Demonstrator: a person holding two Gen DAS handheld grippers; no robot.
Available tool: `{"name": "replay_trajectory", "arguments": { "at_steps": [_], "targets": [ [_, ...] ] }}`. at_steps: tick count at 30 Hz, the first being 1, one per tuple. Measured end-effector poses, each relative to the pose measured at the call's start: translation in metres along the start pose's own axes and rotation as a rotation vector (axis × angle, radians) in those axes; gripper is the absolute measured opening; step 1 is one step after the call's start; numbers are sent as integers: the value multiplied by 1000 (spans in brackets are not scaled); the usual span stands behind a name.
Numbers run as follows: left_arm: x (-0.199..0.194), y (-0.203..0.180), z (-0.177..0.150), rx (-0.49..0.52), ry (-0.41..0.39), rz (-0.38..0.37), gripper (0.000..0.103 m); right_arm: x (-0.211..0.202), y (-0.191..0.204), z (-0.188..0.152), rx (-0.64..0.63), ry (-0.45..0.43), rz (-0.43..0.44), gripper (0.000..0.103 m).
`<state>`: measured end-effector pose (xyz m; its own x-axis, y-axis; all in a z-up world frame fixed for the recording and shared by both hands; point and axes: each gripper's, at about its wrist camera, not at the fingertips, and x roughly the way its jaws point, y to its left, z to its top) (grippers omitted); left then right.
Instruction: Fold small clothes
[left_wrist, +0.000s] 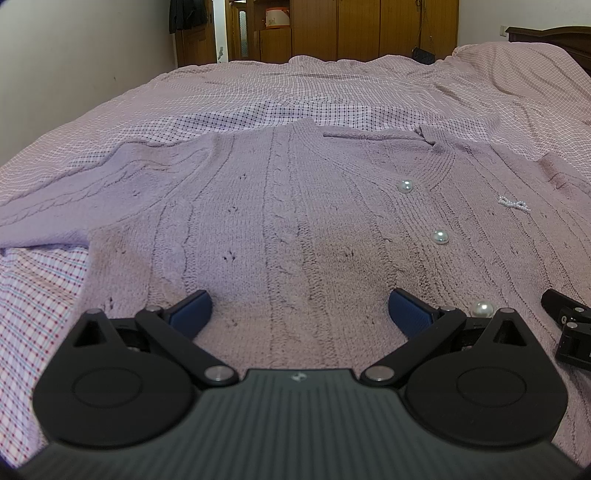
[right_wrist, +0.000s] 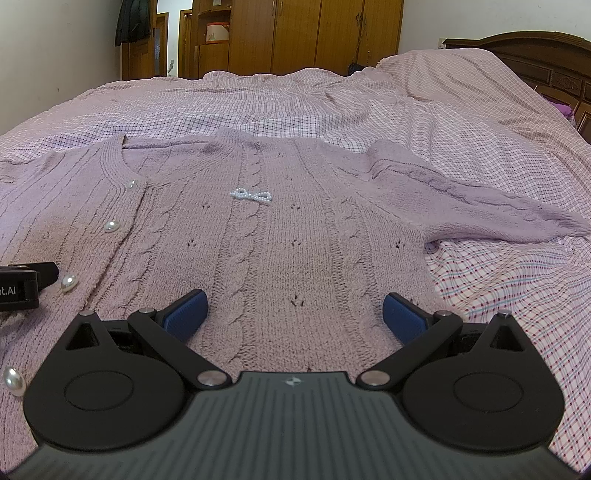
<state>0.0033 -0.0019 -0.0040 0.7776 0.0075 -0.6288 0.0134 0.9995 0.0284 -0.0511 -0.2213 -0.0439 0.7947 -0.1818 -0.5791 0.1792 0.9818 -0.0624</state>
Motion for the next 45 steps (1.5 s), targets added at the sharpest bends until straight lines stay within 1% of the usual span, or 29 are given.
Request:
{"name": "replay_trajectory", "arguments": {
  "at_steps": [45],
  "targets": [
    [1, -1, 1, 3, 3, 8, 103, 3, -2, 0, 13, 8, 11, 103]
  ]
}}
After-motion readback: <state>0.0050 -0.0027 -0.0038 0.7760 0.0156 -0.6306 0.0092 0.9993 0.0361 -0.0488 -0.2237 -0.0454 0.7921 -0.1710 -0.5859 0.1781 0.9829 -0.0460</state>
